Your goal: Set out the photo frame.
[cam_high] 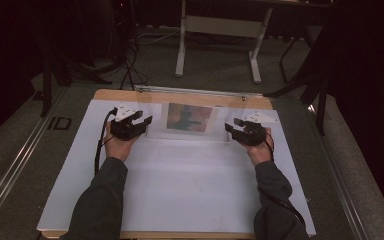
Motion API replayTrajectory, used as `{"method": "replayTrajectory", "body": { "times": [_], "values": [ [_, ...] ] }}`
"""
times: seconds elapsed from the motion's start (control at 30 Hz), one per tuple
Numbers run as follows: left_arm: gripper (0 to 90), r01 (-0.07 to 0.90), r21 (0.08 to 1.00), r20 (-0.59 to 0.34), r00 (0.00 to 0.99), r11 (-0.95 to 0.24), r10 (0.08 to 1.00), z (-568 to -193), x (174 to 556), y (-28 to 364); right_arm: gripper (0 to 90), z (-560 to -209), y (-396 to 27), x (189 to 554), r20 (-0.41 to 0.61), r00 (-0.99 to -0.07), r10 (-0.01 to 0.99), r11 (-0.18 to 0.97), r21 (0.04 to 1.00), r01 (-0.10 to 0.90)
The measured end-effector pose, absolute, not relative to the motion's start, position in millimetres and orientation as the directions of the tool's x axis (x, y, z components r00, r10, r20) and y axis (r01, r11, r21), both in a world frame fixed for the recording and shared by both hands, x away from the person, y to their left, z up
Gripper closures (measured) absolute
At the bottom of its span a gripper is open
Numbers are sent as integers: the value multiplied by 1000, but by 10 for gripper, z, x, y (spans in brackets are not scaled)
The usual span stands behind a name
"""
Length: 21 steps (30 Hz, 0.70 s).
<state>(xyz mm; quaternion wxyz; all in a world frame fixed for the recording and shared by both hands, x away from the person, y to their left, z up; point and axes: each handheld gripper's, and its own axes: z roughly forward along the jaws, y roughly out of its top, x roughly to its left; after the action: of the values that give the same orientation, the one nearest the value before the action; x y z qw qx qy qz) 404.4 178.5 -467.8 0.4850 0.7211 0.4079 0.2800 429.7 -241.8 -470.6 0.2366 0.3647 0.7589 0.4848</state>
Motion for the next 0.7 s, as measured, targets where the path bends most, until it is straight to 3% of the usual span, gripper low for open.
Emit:
{"method": "replayTrajectory", "body": {
  "times": [0.7],
  "values": [
    [537,385,908,-59,502,-162,863,-4622,3643,1747,506,-4579,-2506,3928,35,-634,772,246,904,350]
  ]
}}
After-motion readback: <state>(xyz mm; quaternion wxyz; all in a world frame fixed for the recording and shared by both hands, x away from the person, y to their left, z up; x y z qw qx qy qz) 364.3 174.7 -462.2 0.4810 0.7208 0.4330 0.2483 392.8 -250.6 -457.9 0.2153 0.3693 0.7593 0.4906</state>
